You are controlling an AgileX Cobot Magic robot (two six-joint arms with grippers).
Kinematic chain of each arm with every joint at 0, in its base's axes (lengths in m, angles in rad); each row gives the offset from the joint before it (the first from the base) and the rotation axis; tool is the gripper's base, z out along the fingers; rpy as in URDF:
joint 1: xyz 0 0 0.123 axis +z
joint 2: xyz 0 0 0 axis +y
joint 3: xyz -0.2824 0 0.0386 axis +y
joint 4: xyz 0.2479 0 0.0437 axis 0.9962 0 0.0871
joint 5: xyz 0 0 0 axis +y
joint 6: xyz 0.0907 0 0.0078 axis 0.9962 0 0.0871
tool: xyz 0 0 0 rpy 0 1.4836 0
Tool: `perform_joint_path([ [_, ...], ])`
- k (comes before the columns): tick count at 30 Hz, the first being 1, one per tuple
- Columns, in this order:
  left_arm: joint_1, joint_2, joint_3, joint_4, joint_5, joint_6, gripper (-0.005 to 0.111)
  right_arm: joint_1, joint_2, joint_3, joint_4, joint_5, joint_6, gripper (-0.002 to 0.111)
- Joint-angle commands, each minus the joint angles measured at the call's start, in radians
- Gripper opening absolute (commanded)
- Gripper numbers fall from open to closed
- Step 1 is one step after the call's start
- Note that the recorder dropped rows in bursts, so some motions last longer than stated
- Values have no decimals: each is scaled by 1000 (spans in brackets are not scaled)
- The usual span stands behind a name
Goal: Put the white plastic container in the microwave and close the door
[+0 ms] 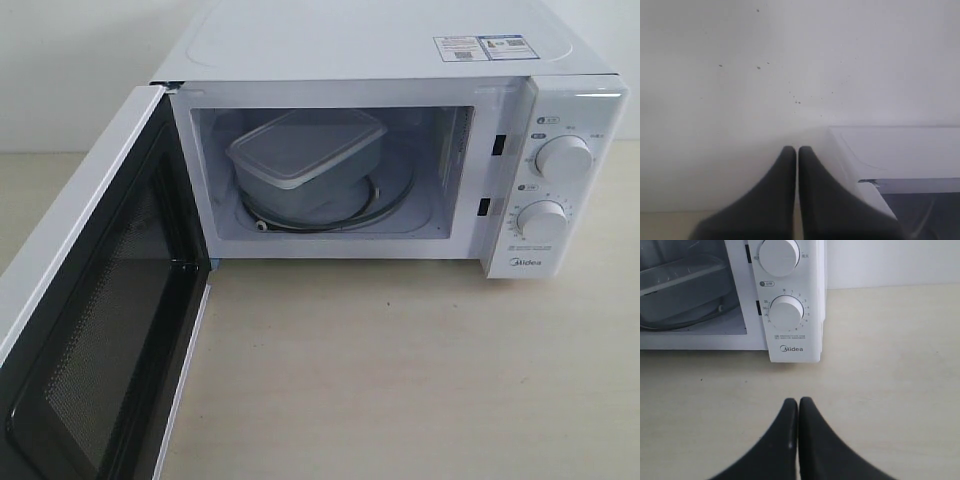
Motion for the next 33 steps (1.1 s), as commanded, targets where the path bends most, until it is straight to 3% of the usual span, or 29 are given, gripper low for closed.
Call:
perform_joint_path([
  [1,3,97,-72,-9,-23,-9,4,2,-5,-1,-2,-4,-2,0],
  [6,3,128,-72,-14,-159,-9,4,2,-5,-1,-2,-4,-2,0],
  [24,3,126,-74,-48,-170,-9,4,2,-5,-1,-2,-4,-2,0],
  [27,3,133,-100,-48,-73,-9,4,2,-5,-1,-2,-4,-2,0],
  [33,3,240,-265,-48,262,-9,4,2,-5,-1,-2,-4,-2,0],
])
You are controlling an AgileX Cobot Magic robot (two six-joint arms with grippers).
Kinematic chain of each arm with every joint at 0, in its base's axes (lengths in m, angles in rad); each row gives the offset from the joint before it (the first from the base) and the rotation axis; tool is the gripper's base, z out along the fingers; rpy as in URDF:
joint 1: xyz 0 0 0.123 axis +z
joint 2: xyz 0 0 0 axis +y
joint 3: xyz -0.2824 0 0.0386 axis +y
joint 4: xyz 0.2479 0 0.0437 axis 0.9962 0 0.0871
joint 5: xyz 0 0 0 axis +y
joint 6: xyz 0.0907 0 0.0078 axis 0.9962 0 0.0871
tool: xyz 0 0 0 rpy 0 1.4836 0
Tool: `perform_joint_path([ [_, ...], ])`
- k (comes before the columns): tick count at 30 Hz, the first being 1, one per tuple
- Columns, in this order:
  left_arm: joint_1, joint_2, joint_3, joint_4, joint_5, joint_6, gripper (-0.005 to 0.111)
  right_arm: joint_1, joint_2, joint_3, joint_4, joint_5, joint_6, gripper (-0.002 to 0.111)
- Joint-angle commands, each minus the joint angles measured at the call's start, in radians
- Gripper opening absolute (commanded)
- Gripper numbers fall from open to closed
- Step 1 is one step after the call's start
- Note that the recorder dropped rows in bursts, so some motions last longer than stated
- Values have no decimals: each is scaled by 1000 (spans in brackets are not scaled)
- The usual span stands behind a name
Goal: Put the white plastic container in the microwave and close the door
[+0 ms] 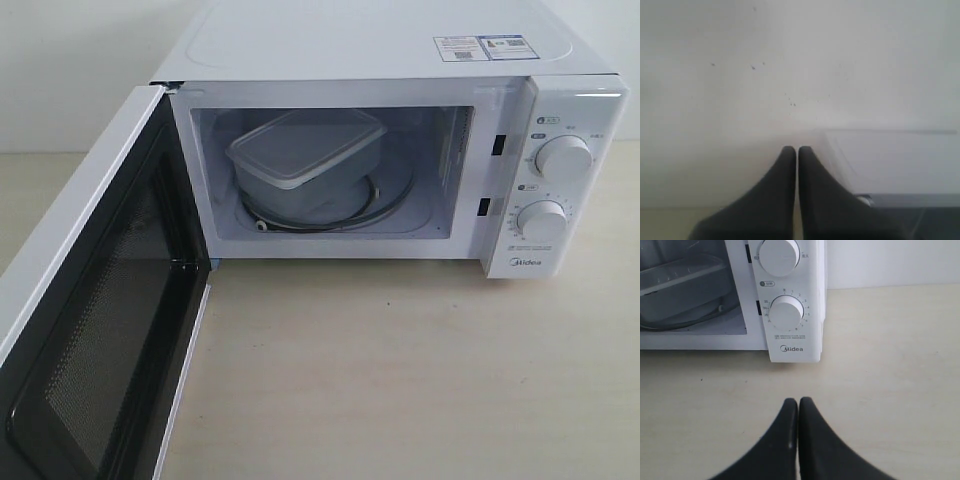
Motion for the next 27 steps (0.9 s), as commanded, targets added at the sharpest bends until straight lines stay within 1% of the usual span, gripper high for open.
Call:
perform_joint_path([
  [1,3,91,-156,-10,305,-5,4,2,-5,-1,-2,-6,-2,0],
  [3,3,140,-228,-6,434,-5,4,2,-5,-1,-2,-6,-2,0],
  [4,3,173,-277,-1,526,-5,4,2,-5,-1,-2,-6,-2,0],
  [5,3,193,-305,2,579,-5,4,2,-5,-1,-2,-6,-2,0],
  [6,3,238,-353,20,688,-5,4,2,-5,-1,-2,-6,-2,0],
  [7,3,254,-363,29,720,-5,4,2,-5,-1,-2,-6,-2,0],
  [8,3,288,-373,64,797,-5,4,2,-5,-1,-2,-6,-2,0],
  [9,3,302,-373,80,828,-5,4,2,-5,-1,-2,-6,-2,0],
  [10,3,331,-373,117,905,-5,4,2,-5,-1,-2,-6,-2,0],
  [12,3,375,-373,143,978,-5,4,2,-5,-1,-2,-6,-2,0],
  [13,3,391,-373,141,978,-5,4,2,-5,-1,-2,-6,-2,0],
  [15,3,463,-370,58,978,-2,4,2,-5,-1,-2,-6,-2,0],
  [19,1,578,-323,-195,978,177,4,2,-5,-1,-2,-6,-2,0],
  [21,-31,625,-300,-211,978,193,4,2,-5,-1,-2,-6,-2,0],
  [25,-117,700,-286,-228,978,191,4,2,-5,-1,-2,-6,-2,0],
  [27,-167,721,-286,-246,949,191,4,2,-5,-1,-2,-6,-2,0],
])
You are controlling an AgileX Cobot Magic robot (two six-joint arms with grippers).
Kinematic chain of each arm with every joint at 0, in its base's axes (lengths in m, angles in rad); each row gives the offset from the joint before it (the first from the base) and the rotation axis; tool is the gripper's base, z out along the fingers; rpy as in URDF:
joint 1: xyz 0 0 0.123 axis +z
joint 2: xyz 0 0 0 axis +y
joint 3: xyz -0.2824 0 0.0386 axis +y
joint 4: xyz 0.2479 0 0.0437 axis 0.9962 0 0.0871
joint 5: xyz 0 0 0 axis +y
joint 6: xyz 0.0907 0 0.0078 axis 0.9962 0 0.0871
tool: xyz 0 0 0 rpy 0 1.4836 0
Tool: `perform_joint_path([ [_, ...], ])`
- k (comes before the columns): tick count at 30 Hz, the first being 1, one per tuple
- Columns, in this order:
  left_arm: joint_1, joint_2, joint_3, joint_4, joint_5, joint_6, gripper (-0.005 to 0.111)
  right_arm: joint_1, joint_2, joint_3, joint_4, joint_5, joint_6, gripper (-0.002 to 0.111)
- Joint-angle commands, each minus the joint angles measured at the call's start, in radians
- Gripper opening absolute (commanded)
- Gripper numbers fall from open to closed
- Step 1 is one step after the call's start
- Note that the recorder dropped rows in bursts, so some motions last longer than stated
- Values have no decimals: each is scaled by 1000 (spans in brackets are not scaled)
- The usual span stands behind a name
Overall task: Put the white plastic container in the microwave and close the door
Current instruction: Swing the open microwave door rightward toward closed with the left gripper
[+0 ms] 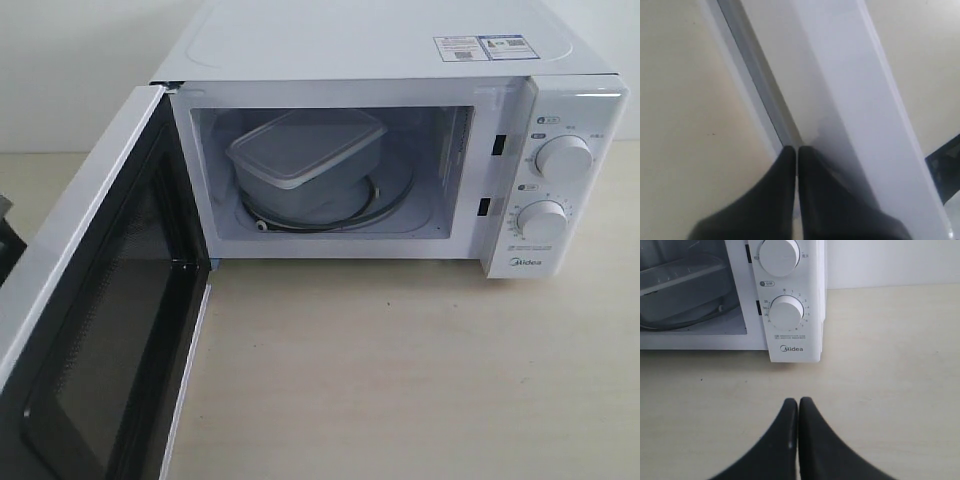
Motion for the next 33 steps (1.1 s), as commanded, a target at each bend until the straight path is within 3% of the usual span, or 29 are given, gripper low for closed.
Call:
perform_joint_path([
  [1,-103,46,5,-65,-51,11,4,2,-5,-1,-2,-6,-2,0],
  [5,-183,76,5,-106,-136,34,4,2,-5,-1,-2,-6,-2,0],
  [9,-218,86,3,-108,-206,38,4,2,-5,-1,-2,-29,-2,0],
  [22,-220,86,3,-140,-372,73,4,2,-5,-1,-2,-31,-2,0],
  [33,-220,86,3,-166,-362,151,4,2,-5,-1,-2,-35,-2,0],
])
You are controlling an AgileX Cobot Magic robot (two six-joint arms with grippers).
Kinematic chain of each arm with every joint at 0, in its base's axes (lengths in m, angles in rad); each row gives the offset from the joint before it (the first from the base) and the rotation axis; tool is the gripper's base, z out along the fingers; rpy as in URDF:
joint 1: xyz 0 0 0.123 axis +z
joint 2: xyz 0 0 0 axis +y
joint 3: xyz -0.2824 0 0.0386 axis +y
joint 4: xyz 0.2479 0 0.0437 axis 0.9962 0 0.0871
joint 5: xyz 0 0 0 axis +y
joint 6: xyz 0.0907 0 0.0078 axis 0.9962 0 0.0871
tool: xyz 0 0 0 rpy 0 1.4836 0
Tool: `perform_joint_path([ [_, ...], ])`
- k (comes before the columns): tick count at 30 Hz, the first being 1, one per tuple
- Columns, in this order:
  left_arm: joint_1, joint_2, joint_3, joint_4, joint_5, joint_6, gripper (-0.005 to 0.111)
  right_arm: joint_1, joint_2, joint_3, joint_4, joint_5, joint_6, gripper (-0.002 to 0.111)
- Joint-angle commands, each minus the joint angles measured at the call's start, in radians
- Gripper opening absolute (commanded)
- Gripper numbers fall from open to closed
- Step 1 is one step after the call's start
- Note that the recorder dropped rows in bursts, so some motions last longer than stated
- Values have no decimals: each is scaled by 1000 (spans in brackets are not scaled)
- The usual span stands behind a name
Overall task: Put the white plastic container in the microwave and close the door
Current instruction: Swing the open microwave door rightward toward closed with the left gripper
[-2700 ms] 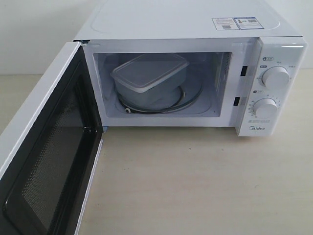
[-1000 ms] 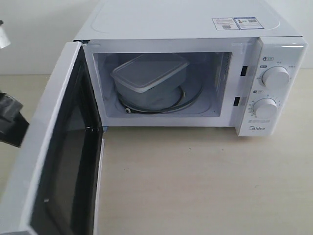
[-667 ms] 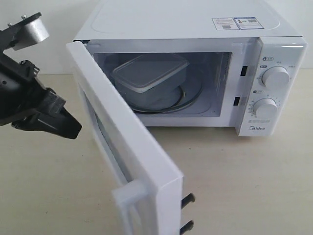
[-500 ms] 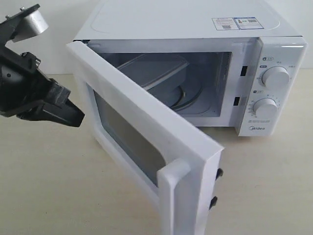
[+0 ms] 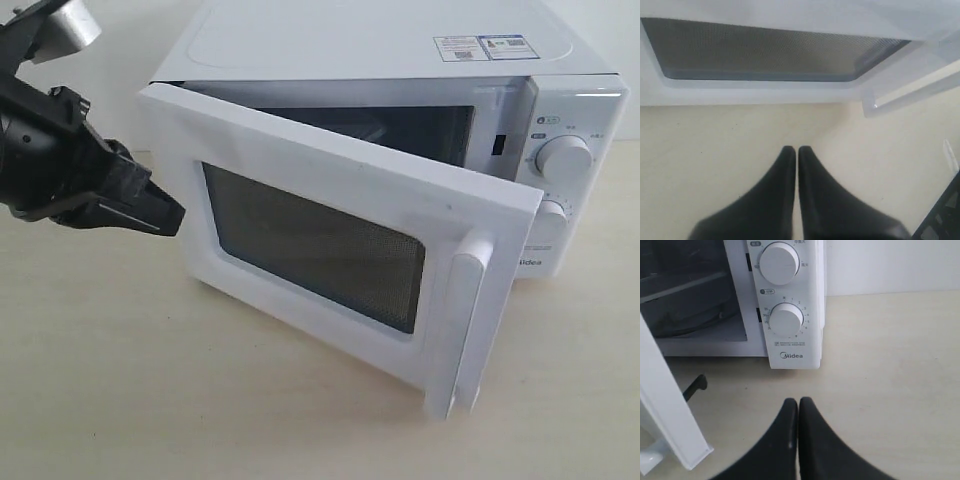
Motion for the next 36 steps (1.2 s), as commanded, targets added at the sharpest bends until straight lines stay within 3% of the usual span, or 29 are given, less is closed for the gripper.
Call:
perform_joint_path([
  [1,-8,0,3,-14,-25,17,4,2,-5,-1,-2,-14,-2,0],
  [4,-8,0,3,-59,-67,80,4,2,-5,-1,-2,-14,-2,0],
  [10,-8,50,3,-338,-99,346,4,2,-5,-1,-2,-14,-2,0],
  [22,-8,189,0,-440,-470,460,4,2,-5,-1,-2,-14,9,0],
  [36,-8,234,-99,-450,-365,458,4,2,-5,-1,2,-34,41,0],
])
